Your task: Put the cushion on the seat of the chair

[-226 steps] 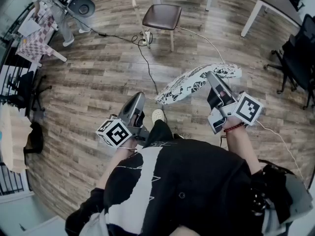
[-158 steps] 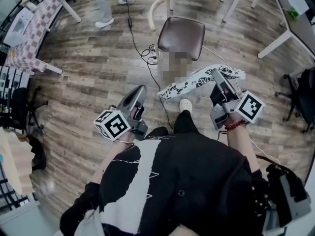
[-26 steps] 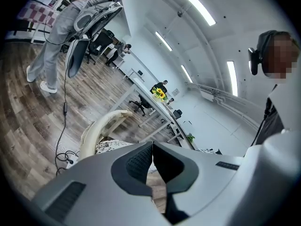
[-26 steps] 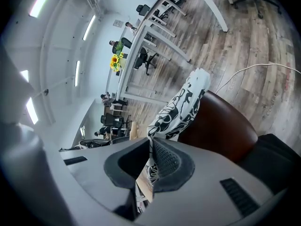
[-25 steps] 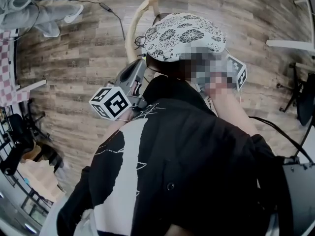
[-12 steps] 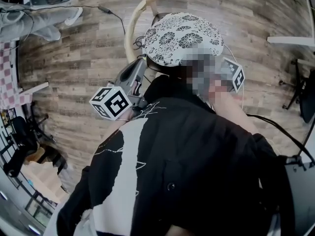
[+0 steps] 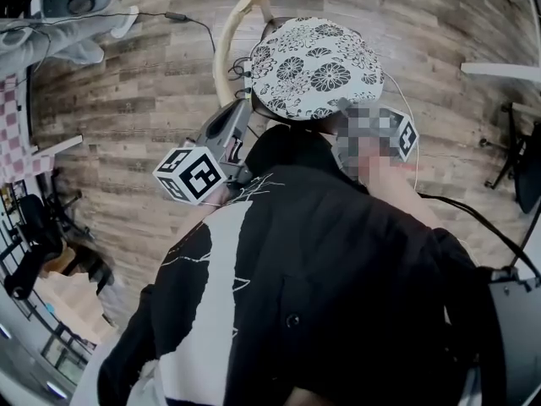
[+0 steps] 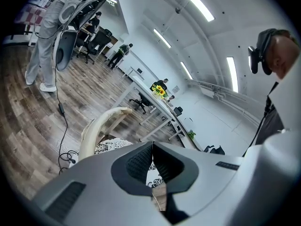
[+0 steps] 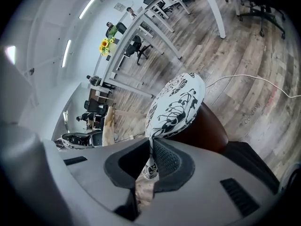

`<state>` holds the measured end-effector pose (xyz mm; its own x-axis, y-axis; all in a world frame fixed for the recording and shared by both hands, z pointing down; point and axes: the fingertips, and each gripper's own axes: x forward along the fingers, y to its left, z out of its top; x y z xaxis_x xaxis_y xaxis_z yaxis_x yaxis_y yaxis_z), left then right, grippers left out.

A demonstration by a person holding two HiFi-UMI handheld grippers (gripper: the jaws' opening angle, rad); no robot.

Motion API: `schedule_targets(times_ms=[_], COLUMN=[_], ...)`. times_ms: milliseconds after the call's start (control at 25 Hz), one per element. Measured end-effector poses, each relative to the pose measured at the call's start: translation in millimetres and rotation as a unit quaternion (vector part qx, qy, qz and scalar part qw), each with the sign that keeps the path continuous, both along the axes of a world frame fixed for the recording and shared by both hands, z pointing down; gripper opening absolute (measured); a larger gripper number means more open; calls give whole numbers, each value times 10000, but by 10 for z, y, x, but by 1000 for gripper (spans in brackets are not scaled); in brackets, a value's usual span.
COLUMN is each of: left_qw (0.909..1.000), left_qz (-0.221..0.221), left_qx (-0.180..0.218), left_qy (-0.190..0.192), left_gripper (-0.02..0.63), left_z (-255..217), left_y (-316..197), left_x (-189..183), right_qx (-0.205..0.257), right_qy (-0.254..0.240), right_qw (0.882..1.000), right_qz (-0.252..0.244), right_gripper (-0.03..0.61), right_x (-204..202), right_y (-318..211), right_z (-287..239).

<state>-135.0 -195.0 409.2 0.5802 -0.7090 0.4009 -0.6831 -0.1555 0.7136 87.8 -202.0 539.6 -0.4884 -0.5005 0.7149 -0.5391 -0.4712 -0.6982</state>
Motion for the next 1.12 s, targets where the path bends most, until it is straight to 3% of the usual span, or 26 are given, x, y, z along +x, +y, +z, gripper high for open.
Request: schedule_targets(times_ms=[760, 1120], left_qw=[9998, 9995], left_qz=[-117, -104], left_qx=[-135, -213], left_qy=[-86, -191], left_gripper=[15, 15], left_z=[65, 97], left_y=[173, 225], left_x=[-35, -86], right_qx=[-320, -454], right_qy=[452, 473], right_qw=[9963, 9953], right_qz=[-662, -717], right_gripper=[28, 28], right_x=[68, 44], right_y=[315, 398], right_z=[386, 548])
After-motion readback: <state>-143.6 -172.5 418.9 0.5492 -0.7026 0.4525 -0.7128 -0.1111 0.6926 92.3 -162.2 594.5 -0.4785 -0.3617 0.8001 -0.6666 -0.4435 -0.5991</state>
